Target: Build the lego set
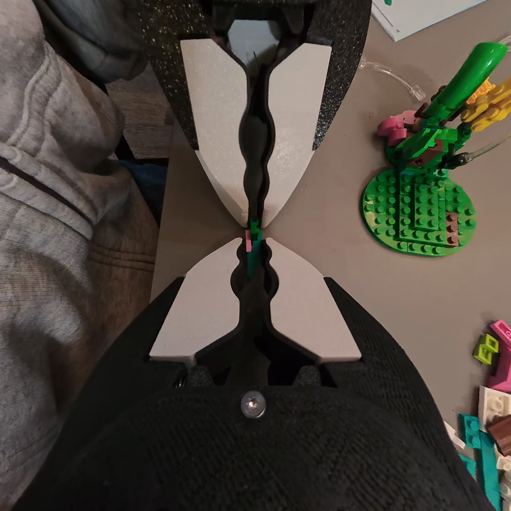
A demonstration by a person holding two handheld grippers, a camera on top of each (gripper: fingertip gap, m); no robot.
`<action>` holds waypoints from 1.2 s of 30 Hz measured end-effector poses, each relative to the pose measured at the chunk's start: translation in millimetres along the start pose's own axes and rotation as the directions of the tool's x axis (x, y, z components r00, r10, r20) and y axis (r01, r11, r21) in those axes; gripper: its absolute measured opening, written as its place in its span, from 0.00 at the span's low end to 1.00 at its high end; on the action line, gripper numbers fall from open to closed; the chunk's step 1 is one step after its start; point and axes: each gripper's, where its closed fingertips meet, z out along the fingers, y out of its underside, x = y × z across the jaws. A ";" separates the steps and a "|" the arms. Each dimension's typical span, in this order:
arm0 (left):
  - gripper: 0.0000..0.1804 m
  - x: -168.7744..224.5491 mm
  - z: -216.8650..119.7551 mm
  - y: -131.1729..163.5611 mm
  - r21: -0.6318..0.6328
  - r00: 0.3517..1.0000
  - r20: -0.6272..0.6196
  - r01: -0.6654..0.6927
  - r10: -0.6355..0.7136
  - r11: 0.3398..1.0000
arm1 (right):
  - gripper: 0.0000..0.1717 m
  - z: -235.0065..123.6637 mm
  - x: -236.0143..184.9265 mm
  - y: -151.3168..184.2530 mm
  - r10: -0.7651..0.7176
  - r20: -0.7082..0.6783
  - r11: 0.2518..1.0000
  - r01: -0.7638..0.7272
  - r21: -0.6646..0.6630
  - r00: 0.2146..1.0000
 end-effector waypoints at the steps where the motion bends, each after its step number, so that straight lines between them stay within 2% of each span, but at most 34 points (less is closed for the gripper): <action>1: 0.03 0.2 -0.1 0.0 0.000 1.000 -0.001 0.011 -0.011 1.000 | 0.05 -0.1 -0.2 -0.1 -0.012 -0.012 1.000 0.012 -0.005 1.000; 4: 0.03 0.5 0.2 0.2 0.001 1.000 0.001 0.024 -0.024 1.000 | 0.05 -0.1 -0.8 0.6 -0.018 -0.018 1.000 0.017 -0.010 1.000; 10: 0.03 1.0 1.0 -1.6 -0.003 0.998 0.038 -0.057 0.058 0.998 | 0.05 -0.2 -3.0 0.6 -0.032 0.014 0.999 0.032 -0.005 0.999; 13: 0.03 -7.9 -1.8 -8.7 0.017 0.983 0.132 -0.131 0.127 0.991 | 0.05 -4.5 4.8 -0.8 -0.115 -0.049 0.993 0.115 -0.008 0.992; 15: 0.03 -16.1 -11.2 -21.2 0.090 0.967 0.214 -0.161 0.139 0.983 | 0.05 -12.8 14.3 -9.2 -0.160 -0.124 0.986 0.165 0.031 0.979; 18: 0.18 -16.5 -22.1 -37.7 0.183 0.952 0.257 -0.215 0.165 0.959 | 0.05 -25.7 18.4 -25.8 -0.192 -0.178 0.967 0.217 0.134 0.965; 19: 0.18 -15.8 -22.5 -39.1 0.181 0.947 0.263 -0.236 0.184 0.955 | 0.05 -27.9 18.2 -29.1 -0.215 -0.191 0.958 0.245 0.151 0.958; 22: 0.12 -11.8 -25.6 -46.7 0.210 0.927 0.295 -0.301 0.233 0.930 | 0.04 -32.8 15.0 -36.3 -0.259 -0.211 0.935 0.299 0.190 0.943; 25: 0.11 -10.1 -28.2 -49.3 0.228 0.923 0.298 -0.317 0.244 0.921 | 0.04 -36.8 12.8 -39.6 -0.266 -0.209 0.925 0.310 0.220 0.941; 36: 0.05 -14.8 -28.9 -47.0 0.168 0.877 0.368 -0.390 0.310 0.905 | 0.04 -37.7 15.5 -40.3 -0.269 -0.236 0.923 0.320 0.215 0.934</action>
